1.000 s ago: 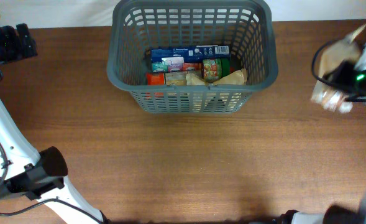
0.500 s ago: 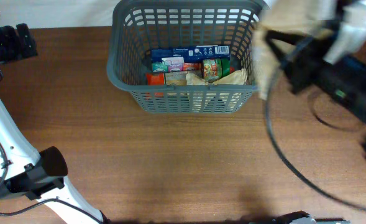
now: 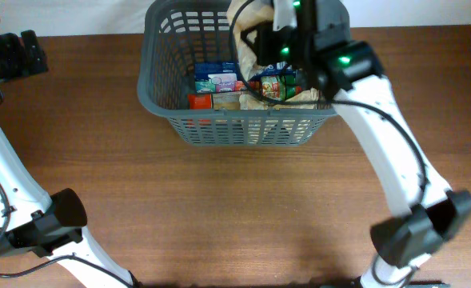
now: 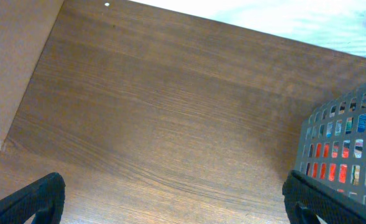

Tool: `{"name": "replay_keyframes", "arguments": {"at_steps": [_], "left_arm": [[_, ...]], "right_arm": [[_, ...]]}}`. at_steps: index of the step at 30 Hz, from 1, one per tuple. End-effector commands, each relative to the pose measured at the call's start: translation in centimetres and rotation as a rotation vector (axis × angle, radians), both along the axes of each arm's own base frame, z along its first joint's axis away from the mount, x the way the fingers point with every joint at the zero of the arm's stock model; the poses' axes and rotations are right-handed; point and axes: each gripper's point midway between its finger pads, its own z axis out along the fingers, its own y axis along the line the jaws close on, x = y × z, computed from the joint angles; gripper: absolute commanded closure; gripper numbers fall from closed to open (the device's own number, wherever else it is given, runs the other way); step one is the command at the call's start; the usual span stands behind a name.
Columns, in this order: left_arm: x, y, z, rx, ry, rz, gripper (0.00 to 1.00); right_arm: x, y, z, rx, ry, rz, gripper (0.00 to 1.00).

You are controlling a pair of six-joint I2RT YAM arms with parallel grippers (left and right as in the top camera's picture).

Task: Pack container
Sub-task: 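Lift the snack bag with the right gripper and carry it into the basket, then open the right gripper to drop the bag and withdraw upward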

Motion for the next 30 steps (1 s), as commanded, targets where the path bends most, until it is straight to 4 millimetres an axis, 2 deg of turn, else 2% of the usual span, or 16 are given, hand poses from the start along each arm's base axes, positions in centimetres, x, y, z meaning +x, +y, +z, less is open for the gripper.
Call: {"name": "replay_keyframes", "arguments": {"at_steps": [1, 5, 7, 8, 9, 11, 13, 16, 19, 21, 23, 27, 30], "left_arm": [[-0.1, 0.1, -0.1, -0.006, 0.001, 0.010, 0.01], [-0.1, 0.1, -0.1, -0.006, 0.001, 0.010, 0.01], [-0.1, 0.1, -0.1, -0.006, 0.001, 0.010, 0.01], [-0.1, 0.1, -0.1, -0.006, 0.001, 0.010, 0.01], [-0.1, 0.1, -0.1, -0.006, 0.001, 0.010, 0.01], [-0.1, 0.1, -0.1, -0.006, 0.001, 0.010, 0.01], [-0.1, 0.1, -0.1, -0.006, 0.001, 0.010, 0.01], [-0.1, 0.1, -0.1, -0.006, 0.001, 0.010, 0.01], [-0.1, 0.1, -0.1, -0.006, 0.001, 0.010, 0.01], [-0.1, 0.1, -0.1, -0.006, 0.001, 0.010, 0.01], [-0.1, 0.1, -0.1, -0.006, 0.001, 0.010, 0.01], [-0.1, 0.1, -0.1, -0.006, 0.001, 0.010, 0.01], [-0.1, 0.1, -0.1, -0.006, 0.001, 0.010, 0.01]], "right_arm": [[0.1, 1.9, -3.2, 0.029, 0.086, 0.058, 0.83], [-0.3, 3.2, -8.1, -0.007, 0.210, 0.087, 0.83], [-1.0, 3.7, -9.8, -0.032, 0.258, 0.101, 0.82], [-1.3, 3.8, -10.4, -0.046, 0.277, 0.105, 0.79], [-1.7, 3.9, -10.9, -0.063, 0.288, 0.120, 0.71], [-2.5, 4.0, -11.4, -0.103, 0.297, 0.156, 0.41], [-3.3, 3.9, -11.5, -0.129, 0.303, 0.178, 0.22], [-4.0, 3.0, -11.0, -0.154, 0.316, 0.165, 0.09], [-4.4, 2.2, -9.3, -0.150, 0.297, 0.151, 0.06], [-4.4, 1.7, -7.5, -0.136, 0.264, 0.142, 0.00], [-4.4, 1.1, -5.3, -0.123, 0.218, 0.127, 0.01], [-4.6, -0.8, 0.1, -0.085, 0.107, 0.088, 0.01], [-4.7, -3.8, 4.9, -0.070, 0.000, 0.012, 0.01]]}}
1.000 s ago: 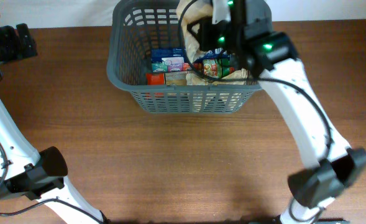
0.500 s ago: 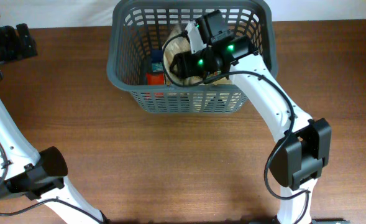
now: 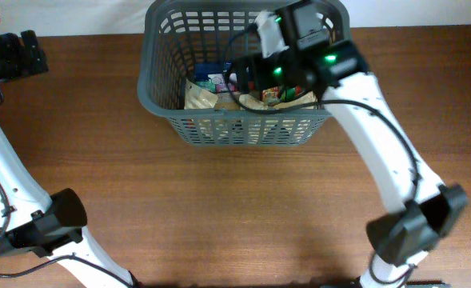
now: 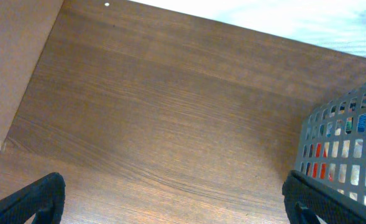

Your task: Pack container

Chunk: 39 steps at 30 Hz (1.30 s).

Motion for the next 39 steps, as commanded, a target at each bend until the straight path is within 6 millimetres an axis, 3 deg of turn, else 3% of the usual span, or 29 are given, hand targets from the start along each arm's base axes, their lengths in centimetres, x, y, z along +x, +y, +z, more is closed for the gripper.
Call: {"name": "replay_keyframes", "arguments": {"at_steps": [1, 4, 8, 12, 17, 20, 25, 33, 35, 39], "left_arm": [[-0.1, 0.1, -0.1, -0.006, 0.001, 0.010, 0.01], [-0.1, 0.1, -0.1, -0.006, 0.001, 0.010, 0.01], [-0.1, 0.1, -0.1, -0.006, 0.001, 0.010, 0.01], [-0.1, 0.1, -0.1, -0.006, 0.001, 0.010, 0.01], [-0.1, 0.1, -0.1, -0.006, 0.001, 0.010, 0.01], [-0.1, 0.1, -0.1, -0.006, 0.001, 0.010, 0.01], [-0.1, 0.1, -0.1, -0.006, 0.001, 0.010, 0.01], [-0.1, 0.1, -0.1, -0.006, 0.001, 0.010, 0.01], [-0.1, 0.1, -0.1, -0.006, 0.001, 0.010, 0.01], [-0.1, 0.1, -0.1, -0.006, 0.001, 0.010, 0.01]], "right_arm": [[-0.5, -4.4, 9.0, 0.028, -0.211, -0.102, 0.01], [-1.3, -8.7, 13.6, 0.029, -0.321, -0.208, 0.01], [-3.6, -16.5, 18.3, -0.022, -0.439, -0.422, 0.01], [-7.1, -24.1, 20.5, -0.159, -0.501, -0.609, 0.01], [-11.3, -28.6, 20.9, -0.207, -0.476, -0.732, 0.01], [-13.5, -29.3, 21.2, -0.216, -0.475, -0.764, 0.01], [-18.8, -28.5, 22.9, -0.265, -0.543, -0.733, 0.01], [-33.0, -25.9, 25.6, -0.175, -0.741, -0.774, 0.01], [-36.8, -25.1, 25.4, -0.154, -0.791, -0.773, 0.01], [-41.2, -24.3, 23.4, -0.137, -0.794, -0.778, 0.01]]}}
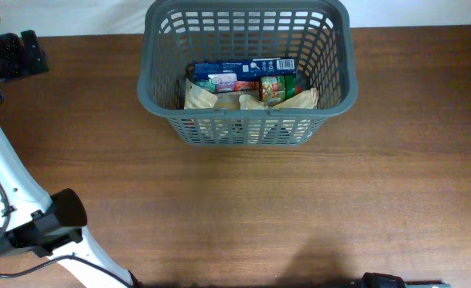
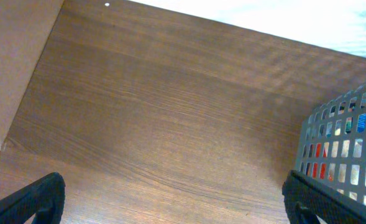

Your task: Pack container

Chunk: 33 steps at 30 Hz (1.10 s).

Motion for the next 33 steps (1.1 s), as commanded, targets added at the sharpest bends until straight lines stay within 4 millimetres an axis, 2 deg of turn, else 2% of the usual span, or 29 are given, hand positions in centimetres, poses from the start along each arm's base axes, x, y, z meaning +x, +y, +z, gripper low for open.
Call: {"name": "replay_keyframes", "arguments": {"at_steps": [1, 5, 6, 10, 14, 16, 19, 25, 29, 30, 33], "left_arm": [[-0.1, 0.1, 0.0, -0.007, 0.001, 0.009, 0.01], [-0.1, 0.1, 0.0, -0.007, 0.001, 0.009, 0.01], [-0.1, 0.1, 0.0, -0.007, 0.001, 0.009, 0.01], [-0.1, 0.1, 0.0, -0.007, 0.001, 0.009, 0.01], [-0.1, 0.1, 0.0, -0.007, 0.001, 0.009, 0.01], [-0.1, 0.1, -0.1, -0.006, 0.001, 0.010, 0.01], [-0.1, 0.1, 0.0, -0.007, 0.001, 0.009, 0.01], [-0.1, 0.1, 0.0, -0.007, 0.001, 0.009, 0.01], [-0.1, 0.1, -0.1, -0.006, 0.001, 0.010, 0.01], [-0.1, 0.1, 0.0, -0.007, 0.001, 0.009, 0.01], [-0.1, 0.1, -0.1, -0.006, 0.001, 0.010, 0.01]], "right_arm": [[-1.6, 0.3, -2.7, 0.038, 0.062, -0.006, 0.01], [-1.3, 0.2, -5.6, 0.153, 0.161, -0.019, 0.01], [-0.2, 0.0, -6.9, 0.247, 0.205, -0.035, 0.01], [2.2, -0.4, -9.3, 0.478, 0.259, -0.087, 0.01], [3.8, -0.7, -12.2, 0.543, 0.354, -0.129, 0.01], [4.3, -1.3, -13.4, 0.539, 0.394, -0.165, 0.01], [5.0, -2.3, -14.1, 0.519, 0.405, -0.216, 0.01], [7.6, -2.9, -13.7, 0.284, 0.409, -0.155, 0.01], [10.4, -2.3, -14.0, 0.147, 0.396, -0.055, 0.01], [11.1, -1.9, -14.3, 0.117, 0.390, -0.018, 0.01], [13.5, -1.4, -17.3, 0.072, 0.371, 0.046, 0.01]]}}
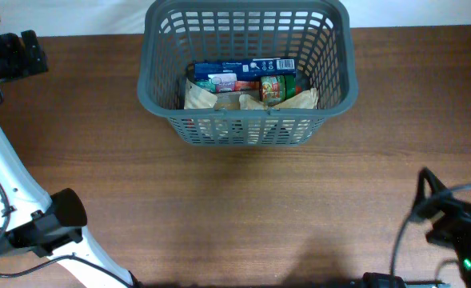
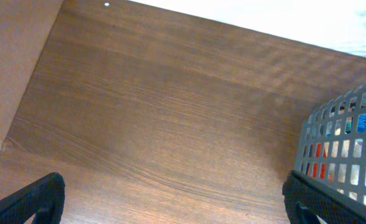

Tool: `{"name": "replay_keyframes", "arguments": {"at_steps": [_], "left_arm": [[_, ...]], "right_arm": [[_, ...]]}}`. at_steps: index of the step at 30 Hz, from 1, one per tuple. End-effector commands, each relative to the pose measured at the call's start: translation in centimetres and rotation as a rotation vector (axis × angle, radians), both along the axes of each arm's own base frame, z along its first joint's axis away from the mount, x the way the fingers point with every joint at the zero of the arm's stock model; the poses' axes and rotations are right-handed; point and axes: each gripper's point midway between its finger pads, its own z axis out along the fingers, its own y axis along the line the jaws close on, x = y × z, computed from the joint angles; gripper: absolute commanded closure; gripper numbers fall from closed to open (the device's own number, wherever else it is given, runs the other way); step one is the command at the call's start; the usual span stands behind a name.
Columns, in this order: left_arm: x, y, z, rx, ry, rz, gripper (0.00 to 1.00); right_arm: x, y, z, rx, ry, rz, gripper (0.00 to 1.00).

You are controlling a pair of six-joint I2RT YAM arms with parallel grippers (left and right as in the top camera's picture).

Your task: Pack container

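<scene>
The grey plastic basket (image 1: 247, 132) stands at the back middle of the table. Inside lie a blue box (image 1: 243, 66), a green and red can (image 1: 277, 86) and a tan paper bag (image 1: 211, 100) along the front wall. My left gripper (image 1: 15, 54) hangs far left of the basket, open and empty. In the left wrist view its black fingers (image 2: 36, 199) are spread wide over bare wood, with the basket's corner (image 2: 341, 149) at the right. My right arm (image 1: 451, 228) shows at the bottom right corner, far from the basket, and its fingers cannot be made out.
The brown wooden table (image 1: 243, 208) stretches in front of the basket. The left arm's base (image 1: 55, 220) sits at the front left. A black cable (image 1: 399, 248) loops beside the right arm.
My right arm was out of the overhead view and now shows at the bottom right corner. The basket, its contents and the left gripper are unchanged.
My right gripper was over the basket's right side with the tan bag. Then it was lower, with the bag lying along the front wall. Then the arm was gone from view and the bag stayed in the basket. Now the arm is at the front right.
</scene>
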Motion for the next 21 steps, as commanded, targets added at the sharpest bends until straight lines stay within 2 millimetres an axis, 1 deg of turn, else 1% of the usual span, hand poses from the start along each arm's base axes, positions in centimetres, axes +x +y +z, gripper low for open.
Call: {"name": "replay_keyframes", "arguments": {"at_steps": [1, 3, 4, 5, 6, 10, 12, 15, 21], "left_arm": [[-0.1, 0.1, -0.1, -0.006, 0.001, 0.010, 0.01], [-0.1, 0.1, -0.1, -0.006, 0.001, 0.010, 0.01], [-0.1, 0.1, -0.1, -0.006, 0.001, 0.010, 0.01], [-0.1, 0.1, -0.1, -0.006, 0.001, 0.010, 0.01], [-0.1, 0.1, -0.1, -0.006, 0.001, 0.010, 0.01], [-0.1, 0.1, -0.1, -0.006, 0.001, 0.010, 0.01], [-0.1, 0.1, -0.1, -0.006, 0.001, 0.010, 0.01], [-0.1, 0.1, -0.1, -0.006, 0.001, 0.010, 0.01], [-0.1, 0.1, -0.1, -0.006, 0.001, 0.010, 0.01]], "right_arm": [[1.7, 0.8, -4.4, -0.081, 0.029, 0.100, 0.01], [2.5, 0.8, -7.3, -0.075, 0.040, 0.109, 0.01], [2.9, 0.8, -9.3, -0.070, 0.053, 0.113, 0.01], [3.1, 0.8, -10.5, -0.068, 0.062, 0.115, 0.01], [3.2, 0.7, -12.5, -0.064, 0.078, 0.115, 0.01], [3.3, 1.0, -19.3, -0.045, 0.133, 0.130, 0.01], [3.5, 1.6, -21.8, -0.029, 0.132, 0.163, 0.01], [4.0, 2.3, -24.1, -0.017, 0.101, 0.203, 0.01], [4.3, 2.1, -26.5, -0.030, 0.068, 0.198, 0.01]]}}
